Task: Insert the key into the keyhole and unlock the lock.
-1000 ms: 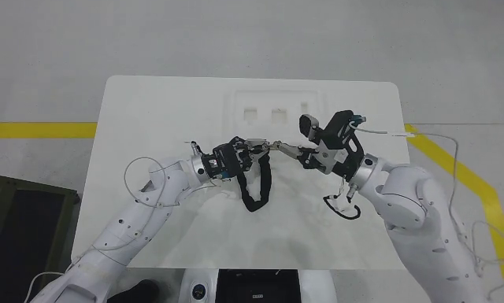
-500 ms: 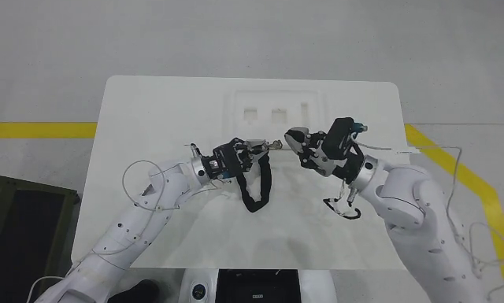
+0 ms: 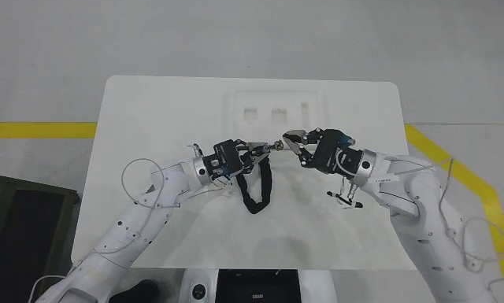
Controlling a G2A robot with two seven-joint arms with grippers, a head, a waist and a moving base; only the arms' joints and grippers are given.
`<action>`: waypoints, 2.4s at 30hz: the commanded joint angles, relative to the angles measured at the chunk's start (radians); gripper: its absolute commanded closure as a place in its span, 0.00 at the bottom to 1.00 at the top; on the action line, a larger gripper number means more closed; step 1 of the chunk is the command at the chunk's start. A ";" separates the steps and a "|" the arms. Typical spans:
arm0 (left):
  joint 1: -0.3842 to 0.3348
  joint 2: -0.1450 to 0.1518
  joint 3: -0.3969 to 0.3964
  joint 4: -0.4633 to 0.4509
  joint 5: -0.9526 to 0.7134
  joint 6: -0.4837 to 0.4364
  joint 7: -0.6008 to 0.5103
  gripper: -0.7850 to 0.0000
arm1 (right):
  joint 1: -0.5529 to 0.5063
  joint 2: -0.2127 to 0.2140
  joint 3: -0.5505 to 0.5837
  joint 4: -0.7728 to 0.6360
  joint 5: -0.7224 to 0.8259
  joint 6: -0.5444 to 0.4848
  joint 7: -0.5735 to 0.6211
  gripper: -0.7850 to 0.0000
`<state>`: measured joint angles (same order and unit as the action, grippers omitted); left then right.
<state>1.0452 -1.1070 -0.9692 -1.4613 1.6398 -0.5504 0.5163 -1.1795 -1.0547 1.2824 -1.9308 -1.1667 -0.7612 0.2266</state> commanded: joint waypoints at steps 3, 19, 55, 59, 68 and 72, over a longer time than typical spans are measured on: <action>0.000 -0.002 -0.004 0.004 -0.039 -0.031 -0.019 1.00 | 0.003 0.004 0.008 0.018 -0.021 -0.045 -0.014 1.00; -0.001 -0.009 -0.002 0.004 -0.071 -0.064 -0.052 1.00 | 0.029 -0.001 -0.052 0.053 -0.070 -0.027 -0.048 1.00; 0.021 -0.012 -0.019 -0.014 -0.044 -0.058 -0.042 1.00 | 0.024 0.008 -0.045 0.023 -0.079 -0.001 0.004 1.00; 0.023 -0.012 -0.023 -0.016 -0.046 -0.060 -0.043 1.00 | 0.024 0.007 -0.064 0.030 -0.072 -0.016 0.004 1.00; 0.023 -0.014 -0.025 -0.024 -0.047 -0.062 -0.040 1.00 | 0.039 0.003 -0.099 0.050 -0.067 -0.017 0.011 1.00; 0.023 -0.014 -0.027 -0.024 -0.035 -0.059 -0.039 1.00 | 0.042 0.004 -0.090 0.051 -0.060 -0.017 0.022 1.00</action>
<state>1.0684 -1.1210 -0.9954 -1.4857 1.5984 -0.6112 0.4782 -1.1384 -1.0509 1.1875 -1.8787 -1.2294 -0.7803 0.2458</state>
